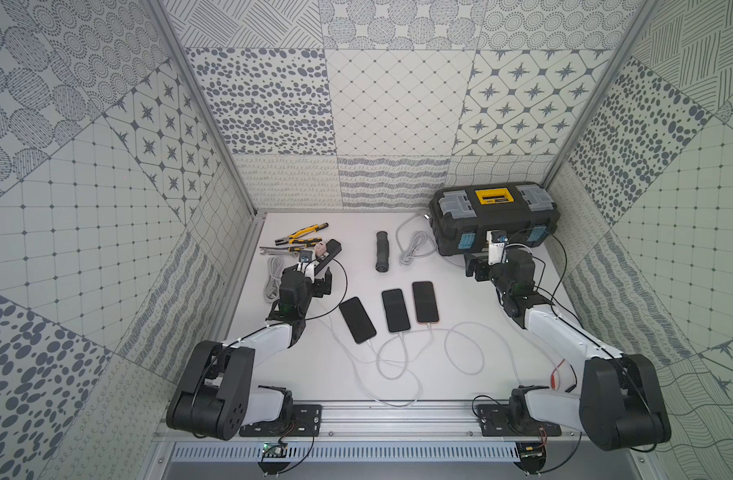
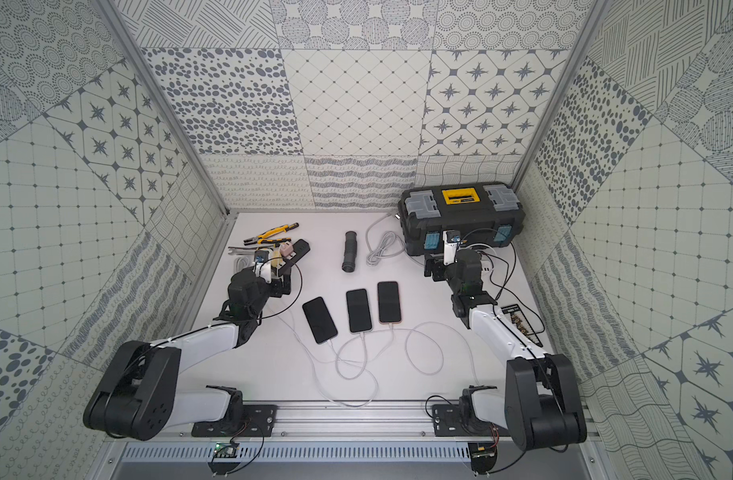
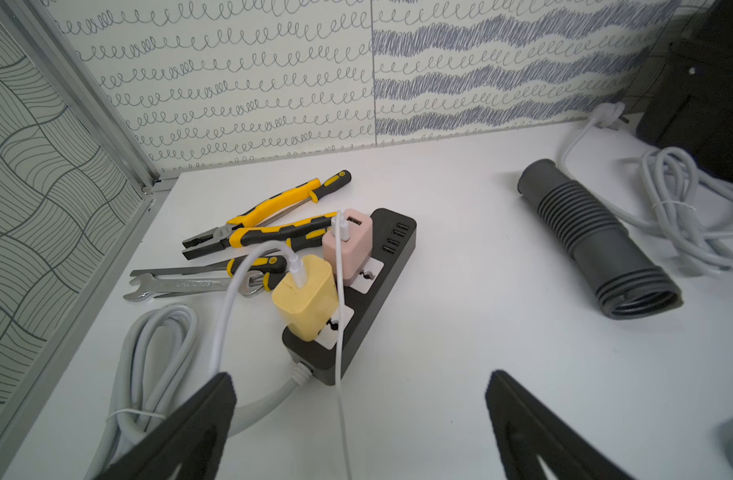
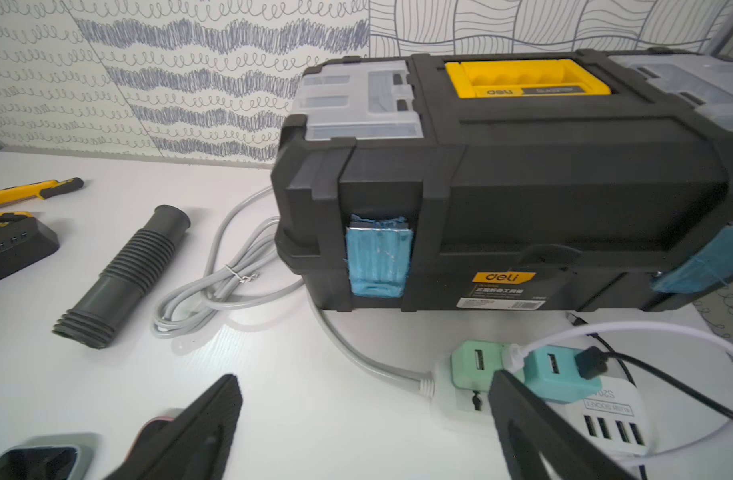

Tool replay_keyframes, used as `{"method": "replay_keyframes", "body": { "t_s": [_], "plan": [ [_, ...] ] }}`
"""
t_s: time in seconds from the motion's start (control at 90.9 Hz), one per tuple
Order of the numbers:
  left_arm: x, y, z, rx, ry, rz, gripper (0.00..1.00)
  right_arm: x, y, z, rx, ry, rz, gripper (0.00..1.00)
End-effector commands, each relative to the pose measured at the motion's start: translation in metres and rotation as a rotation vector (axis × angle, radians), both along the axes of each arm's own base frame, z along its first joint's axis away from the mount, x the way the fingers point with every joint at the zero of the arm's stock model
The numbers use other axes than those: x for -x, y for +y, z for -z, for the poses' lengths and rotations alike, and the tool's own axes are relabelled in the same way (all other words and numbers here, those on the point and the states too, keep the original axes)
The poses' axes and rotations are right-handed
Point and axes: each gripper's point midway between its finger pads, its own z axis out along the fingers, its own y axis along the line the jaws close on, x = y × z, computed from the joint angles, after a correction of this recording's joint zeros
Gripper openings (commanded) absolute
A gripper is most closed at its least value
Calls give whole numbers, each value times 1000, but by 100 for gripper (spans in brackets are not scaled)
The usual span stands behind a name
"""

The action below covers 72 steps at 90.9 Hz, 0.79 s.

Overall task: Unplug the charging cable from the phone
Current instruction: Pick up the phone at the center of the board.

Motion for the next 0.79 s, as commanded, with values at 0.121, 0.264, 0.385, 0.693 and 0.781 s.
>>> {"method": "replay_keyframes", "body": {
  "t_s": [0.121, 0.264, 0.385, 0.693, 0.781],
  "plan": [
    [18, -10, 16, 225, 285, -63, 98, 36, 23, 18, -17, 325, 65, 97],
    [23, -20, 13, 321, 334, -53, 98, 48, 38, 19, -45, 442, 102, 97],
    [26, -28, 9, 375, 363, -37, 98, 58, 50, 26, -58, 528, 125, 97],
    [30, -39, 10, 448, 409, -16, 98, 73, 89, 59, -17, 681, 135, 97],
    [30, -38, 13, 447, 416, -20, 98, 75, 102, 75, -14, 750, 118, 97]
  ]
}}
